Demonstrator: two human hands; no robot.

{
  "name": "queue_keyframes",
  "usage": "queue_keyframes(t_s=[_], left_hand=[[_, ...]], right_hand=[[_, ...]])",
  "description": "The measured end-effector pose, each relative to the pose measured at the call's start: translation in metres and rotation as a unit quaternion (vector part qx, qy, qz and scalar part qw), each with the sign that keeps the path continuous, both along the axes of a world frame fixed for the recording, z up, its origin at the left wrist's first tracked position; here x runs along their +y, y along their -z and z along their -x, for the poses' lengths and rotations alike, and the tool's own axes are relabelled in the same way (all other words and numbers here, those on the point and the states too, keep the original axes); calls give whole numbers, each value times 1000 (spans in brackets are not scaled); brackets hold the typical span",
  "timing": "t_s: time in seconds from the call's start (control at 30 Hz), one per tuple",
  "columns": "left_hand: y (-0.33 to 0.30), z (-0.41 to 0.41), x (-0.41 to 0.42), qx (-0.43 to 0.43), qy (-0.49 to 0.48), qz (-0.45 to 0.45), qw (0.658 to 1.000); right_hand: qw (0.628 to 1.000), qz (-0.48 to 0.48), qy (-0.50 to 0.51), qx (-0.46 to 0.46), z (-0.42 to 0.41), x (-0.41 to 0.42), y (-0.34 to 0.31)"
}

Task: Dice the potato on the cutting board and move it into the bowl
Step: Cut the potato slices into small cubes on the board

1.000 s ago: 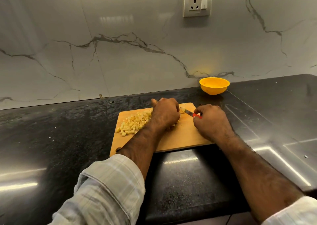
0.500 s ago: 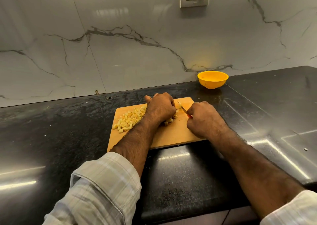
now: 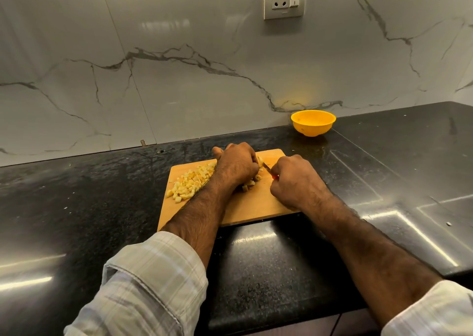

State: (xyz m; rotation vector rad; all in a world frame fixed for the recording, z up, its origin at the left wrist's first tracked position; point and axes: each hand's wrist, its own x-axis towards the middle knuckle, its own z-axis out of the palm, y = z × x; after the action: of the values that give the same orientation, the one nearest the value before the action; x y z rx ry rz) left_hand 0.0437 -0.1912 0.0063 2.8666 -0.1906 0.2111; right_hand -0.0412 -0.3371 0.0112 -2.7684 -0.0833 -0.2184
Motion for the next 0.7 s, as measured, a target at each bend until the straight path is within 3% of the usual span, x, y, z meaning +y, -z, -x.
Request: queue_keyframes(t_s=[0.13,0.33,0.6,0.7], left_hand=[[3,0,-1,-1,-2,-3,1000],[-1,3,0,-16,7,-22,1000],[-1,4,-2,1,13,-45,999],[-6,9,2,-28,26,-26,999]], right_hand=[[1000,1,-5,27,1,0,-1],[999,-5,0,-39,4,0,3],[1000,9,-12,20,2,5,2],[1000,14,-18,-19,6,1,4]])
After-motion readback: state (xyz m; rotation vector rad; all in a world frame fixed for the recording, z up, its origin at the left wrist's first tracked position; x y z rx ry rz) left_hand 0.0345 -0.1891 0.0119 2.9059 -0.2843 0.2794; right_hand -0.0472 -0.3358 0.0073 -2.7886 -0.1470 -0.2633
